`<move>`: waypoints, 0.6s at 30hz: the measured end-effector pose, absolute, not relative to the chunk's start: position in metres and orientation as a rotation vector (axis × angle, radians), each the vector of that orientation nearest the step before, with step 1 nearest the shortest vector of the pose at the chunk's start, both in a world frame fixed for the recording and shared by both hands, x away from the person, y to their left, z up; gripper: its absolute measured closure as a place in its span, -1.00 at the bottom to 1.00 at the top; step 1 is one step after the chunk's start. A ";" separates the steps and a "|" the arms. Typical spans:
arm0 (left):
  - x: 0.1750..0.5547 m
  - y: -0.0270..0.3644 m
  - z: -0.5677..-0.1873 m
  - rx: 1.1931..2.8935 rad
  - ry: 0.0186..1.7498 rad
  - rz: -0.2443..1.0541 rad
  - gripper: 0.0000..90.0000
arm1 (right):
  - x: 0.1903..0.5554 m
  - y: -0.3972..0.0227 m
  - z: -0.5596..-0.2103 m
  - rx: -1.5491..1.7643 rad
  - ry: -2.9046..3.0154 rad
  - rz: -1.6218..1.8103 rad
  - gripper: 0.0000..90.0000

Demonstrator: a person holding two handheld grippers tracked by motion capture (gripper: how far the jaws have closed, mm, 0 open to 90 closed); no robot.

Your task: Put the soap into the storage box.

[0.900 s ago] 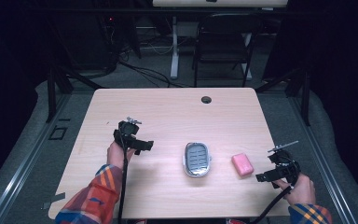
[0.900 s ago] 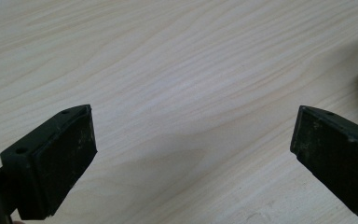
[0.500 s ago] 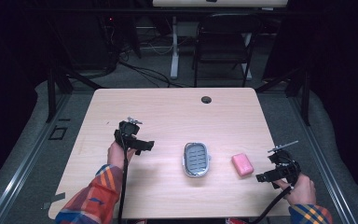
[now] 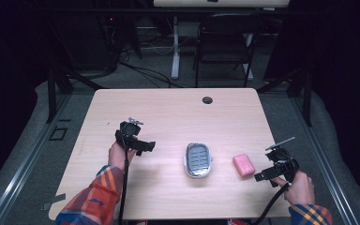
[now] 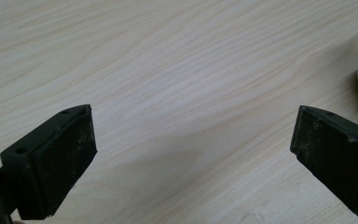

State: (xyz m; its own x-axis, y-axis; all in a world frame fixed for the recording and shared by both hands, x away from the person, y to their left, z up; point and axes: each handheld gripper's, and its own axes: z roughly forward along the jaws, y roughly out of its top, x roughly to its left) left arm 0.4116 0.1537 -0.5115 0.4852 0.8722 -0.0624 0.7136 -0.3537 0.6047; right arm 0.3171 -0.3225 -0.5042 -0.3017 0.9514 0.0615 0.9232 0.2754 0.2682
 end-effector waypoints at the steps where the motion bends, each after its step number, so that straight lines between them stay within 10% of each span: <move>1: 0.412 0.154 -0.512 2.165 1.302 0.361 -1.00 | 0.318 -0.322 -0.503 1.779 2.429 0.391 -1.00; 18: 0.412 0.151 -0.512 2.175 1.294 0.367 -1.00 | 0.336 -0.287 -0.489 1.705 2.504 0.357 -1.00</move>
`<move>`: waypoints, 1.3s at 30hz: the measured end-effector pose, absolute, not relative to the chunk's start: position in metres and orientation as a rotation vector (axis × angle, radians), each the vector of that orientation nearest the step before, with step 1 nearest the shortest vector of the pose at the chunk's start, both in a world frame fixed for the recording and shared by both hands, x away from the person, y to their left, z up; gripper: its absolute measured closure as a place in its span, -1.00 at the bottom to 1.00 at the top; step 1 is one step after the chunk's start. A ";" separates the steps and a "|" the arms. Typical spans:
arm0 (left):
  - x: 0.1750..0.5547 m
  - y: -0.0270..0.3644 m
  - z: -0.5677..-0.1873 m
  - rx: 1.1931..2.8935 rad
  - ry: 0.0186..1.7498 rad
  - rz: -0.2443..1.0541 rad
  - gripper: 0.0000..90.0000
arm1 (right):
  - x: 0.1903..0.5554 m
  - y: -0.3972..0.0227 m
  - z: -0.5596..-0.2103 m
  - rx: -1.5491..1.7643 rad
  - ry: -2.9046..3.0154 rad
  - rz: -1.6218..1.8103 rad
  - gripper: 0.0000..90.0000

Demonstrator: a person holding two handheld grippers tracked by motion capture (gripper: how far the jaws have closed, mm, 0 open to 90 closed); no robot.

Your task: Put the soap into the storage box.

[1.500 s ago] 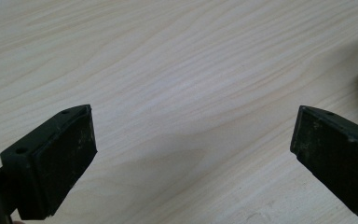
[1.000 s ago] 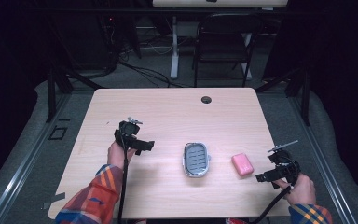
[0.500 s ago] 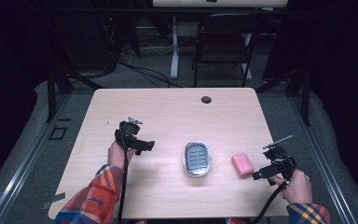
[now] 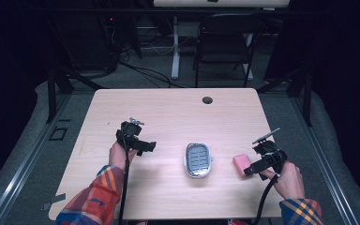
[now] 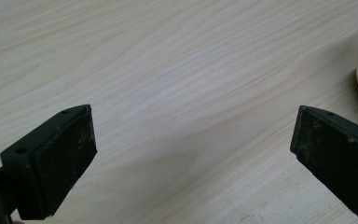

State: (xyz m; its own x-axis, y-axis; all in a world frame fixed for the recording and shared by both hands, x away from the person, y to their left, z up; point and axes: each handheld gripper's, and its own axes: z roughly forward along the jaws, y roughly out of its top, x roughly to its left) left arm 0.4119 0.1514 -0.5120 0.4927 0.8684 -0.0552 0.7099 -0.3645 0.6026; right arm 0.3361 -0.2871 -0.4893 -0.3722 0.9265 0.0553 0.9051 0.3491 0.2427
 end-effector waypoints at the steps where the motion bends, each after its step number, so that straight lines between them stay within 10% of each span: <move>1: 0.412 0.151 -0.512 2.175 1.294 0.367 -1.00 | 0.336 -0.287 -0.489 1.705 2.504 0.357 -1.00; 17: 0.412 0.151 -0.511 2.175 1.287 0.373 -1.00 | 0.359 -0.265 -0.501 1.721 2.513 0.342 -0.99; 39: 0.412 0.150 -0.511 2.187 1.286 0.372 -1.00 | 0.386 -0.259 -0.527 1.808 2.531 0.217 -0.43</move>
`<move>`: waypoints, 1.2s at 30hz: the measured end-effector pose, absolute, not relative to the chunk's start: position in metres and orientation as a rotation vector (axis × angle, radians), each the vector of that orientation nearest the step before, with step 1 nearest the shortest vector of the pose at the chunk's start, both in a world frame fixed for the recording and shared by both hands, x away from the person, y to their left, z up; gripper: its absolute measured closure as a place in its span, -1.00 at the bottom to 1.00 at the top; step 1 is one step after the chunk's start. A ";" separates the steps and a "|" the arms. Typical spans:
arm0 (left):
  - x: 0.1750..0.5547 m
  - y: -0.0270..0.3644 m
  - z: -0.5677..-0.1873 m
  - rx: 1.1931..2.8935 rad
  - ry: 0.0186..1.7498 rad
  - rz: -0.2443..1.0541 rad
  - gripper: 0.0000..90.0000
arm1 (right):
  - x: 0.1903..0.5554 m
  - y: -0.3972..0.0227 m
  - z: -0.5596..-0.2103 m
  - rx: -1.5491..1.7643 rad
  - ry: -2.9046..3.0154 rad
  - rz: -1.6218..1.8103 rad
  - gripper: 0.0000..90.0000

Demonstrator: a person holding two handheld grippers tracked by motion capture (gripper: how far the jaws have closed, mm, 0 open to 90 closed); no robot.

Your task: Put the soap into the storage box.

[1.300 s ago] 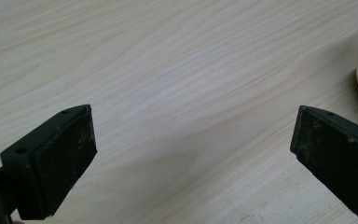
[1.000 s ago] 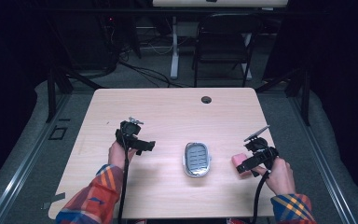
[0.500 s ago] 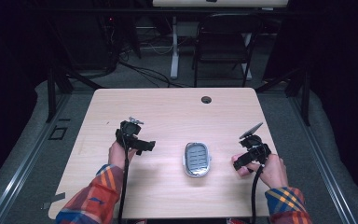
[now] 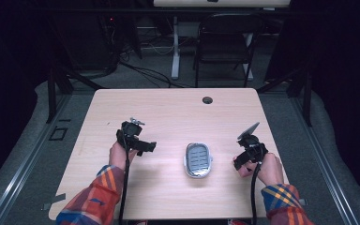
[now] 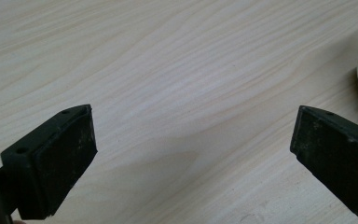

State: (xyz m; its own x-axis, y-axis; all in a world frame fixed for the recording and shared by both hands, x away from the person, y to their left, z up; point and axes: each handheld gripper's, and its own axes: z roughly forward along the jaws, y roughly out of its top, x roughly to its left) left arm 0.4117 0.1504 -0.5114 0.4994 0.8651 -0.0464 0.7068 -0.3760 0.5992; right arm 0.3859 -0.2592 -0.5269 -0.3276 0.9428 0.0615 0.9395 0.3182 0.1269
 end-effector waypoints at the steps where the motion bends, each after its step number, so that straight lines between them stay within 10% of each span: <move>1: 0.412 0.150 -0.511 2.187 1.286 0.372 -1.00 | 0.387 -0.259 -0.528 1.808 2.535 0.209 -0.42; 36: 0.412 0.150 -0.511 2.186 1.285 0.374 -1.00 | 0.396 -0.259 -0.542 1.854 2.559 0.097 -0.20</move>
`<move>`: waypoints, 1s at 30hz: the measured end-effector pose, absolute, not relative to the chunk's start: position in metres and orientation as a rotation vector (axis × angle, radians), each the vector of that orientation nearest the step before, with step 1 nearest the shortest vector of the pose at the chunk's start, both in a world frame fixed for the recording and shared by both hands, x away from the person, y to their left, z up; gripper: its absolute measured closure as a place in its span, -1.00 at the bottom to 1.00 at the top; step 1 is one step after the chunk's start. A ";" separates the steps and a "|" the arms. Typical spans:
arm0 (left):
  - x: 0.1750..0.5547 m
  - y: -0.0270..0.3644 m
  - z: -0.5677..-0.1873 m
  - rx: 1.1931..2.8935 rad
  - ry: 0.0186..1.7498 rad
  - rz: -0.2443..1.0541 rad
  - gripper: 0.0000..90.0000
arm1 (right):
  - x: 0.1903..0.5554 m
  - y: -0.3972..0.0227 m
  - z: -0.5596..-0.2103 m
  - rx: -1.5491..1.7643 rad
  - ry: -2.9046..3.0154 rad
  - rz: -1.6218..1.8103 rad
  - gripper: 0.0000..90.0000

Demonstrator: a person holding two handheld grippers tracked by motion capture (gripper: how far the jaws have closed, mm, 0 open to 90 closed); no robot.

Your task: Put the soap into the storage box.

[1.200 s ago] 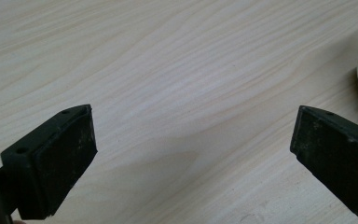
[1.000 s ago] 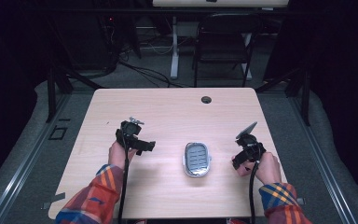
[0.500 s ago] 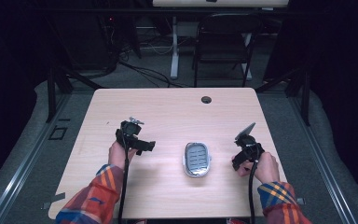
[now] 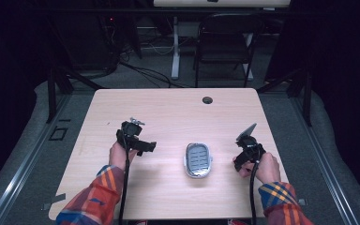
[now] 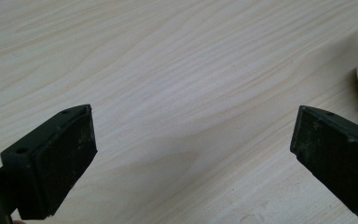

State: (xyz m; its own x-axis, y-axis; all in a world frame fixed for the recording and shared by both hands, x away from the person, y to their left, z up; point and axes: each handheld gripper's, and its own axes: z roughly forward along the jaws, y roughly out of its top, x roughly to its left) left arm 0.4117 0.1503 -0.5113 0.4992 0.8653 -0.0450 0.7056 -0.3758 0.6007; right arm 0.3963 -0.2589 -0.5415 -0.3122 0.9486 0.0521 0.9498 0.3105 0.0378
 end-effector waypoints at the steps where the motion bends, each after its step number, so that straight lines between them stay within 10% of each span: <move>1: 0.412 0.150 -0.511 2.187 1.284 0.375 -1.00 | 0.396 -0.258 -0.542 -1.836 -2.526 -0.102 -0.19; 30: 0.411 0.151 -0.511 2.181 1.281 0.372 -1.00 | 0.393 -0.257 -0.528 -1.836 -2.546 -0.130 -0.19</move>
State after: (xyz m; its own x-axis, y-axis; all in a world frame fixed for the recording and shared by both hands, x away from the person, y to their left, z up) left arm 0.4114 0.1506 -0.5111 0.5005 0.8643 -0.0490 0.7036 -0.3731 0.6048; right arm 0.3927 -0.2573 -0.5284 -0.3171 0.9472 0.0482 0.9471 0.3137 0.0675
